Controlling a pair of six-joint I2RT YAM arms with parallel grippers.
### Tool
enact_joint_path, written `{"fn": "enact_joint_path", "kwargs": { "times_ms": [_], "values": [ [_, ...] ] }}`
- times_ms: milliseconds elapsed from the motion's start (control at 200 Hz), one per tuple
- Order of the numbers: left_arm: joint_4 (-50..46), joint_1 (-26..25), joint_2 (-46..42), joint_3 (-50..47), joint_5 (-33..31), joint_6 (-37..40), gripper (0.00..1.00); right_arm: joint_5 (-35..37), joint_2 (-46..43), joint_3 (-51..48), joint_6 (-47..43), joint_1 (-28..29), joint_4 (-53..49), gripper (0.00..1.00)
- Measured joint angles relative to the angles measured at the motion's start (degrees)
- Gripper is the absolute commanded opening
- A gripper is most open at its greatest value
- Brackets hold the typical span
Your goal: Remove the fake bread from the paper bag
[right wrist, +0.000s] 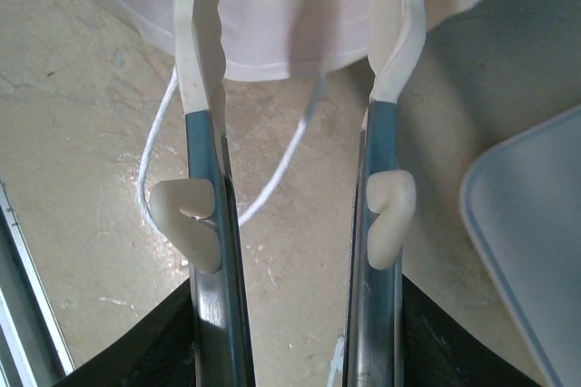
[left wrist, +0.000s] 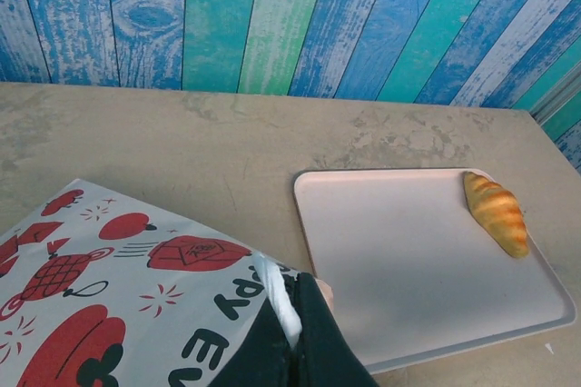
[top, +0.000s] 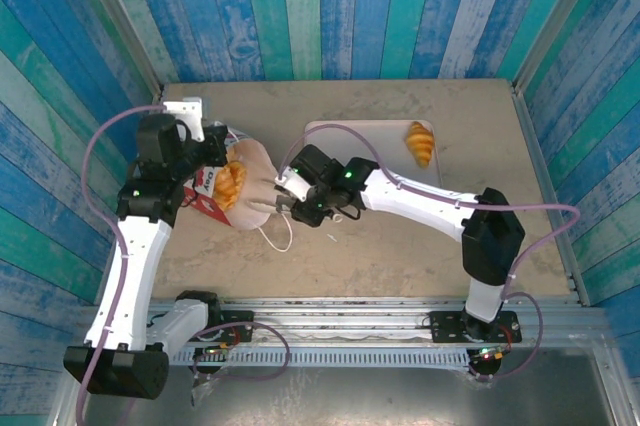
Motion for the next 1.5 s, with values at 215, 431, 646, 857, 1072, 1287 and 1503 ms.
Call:
{"fn": "enact_joint_path", "kwargs": {
  "times_ms": [215, 431, 646, 857, 1072, 1287, 1503],
  "values": [
    [0.26, 0.00, 0.15, -0.44, 1.62, -0.57, 0.01, 1.92, 1.97, 3.82, 1.97, 2.36, 1.38, 0.53],
    [1.81, 0.00, 1.07, -0.44, 3.50, -2.47, 0.01, 4.66, 6.12, 8.72, 3.17, 2.89, 3.67, 0.56],
    [2.58, 0.00, 1.68, -0.44, 4.44, -3.63, 0.02, 6.82, 11.08, 12.70, 3.39, 3.61, 4.46, 0.59],
    [3.34, 0.00, 1.95, -0.44, 5.33, -4.66, 0.02, 7.23, 13.99, 15.58, 3.45, 3.93, 4.50, 0.60],
    [4.94, 0.00, 2.34, -0.44, 6.40, -5.99, 0.02, 8.70, 17.09, 18.97, 3.63, 4.00, 4.52, 0.60],
    [5.49, 0.00, 2.80, -0.46, 7.19, -6.95, 0.02, 10.69, 18.34, 20.35, 4.26, 4.02, 3.85, 0.54],
    [7.13, 0.00, 2.78, -1.66, 7.02, -8.33, 0.03, 10.91, 18.08, 20.06, 4.44, 4.00, 3.63, 0.47]
  ]
}}
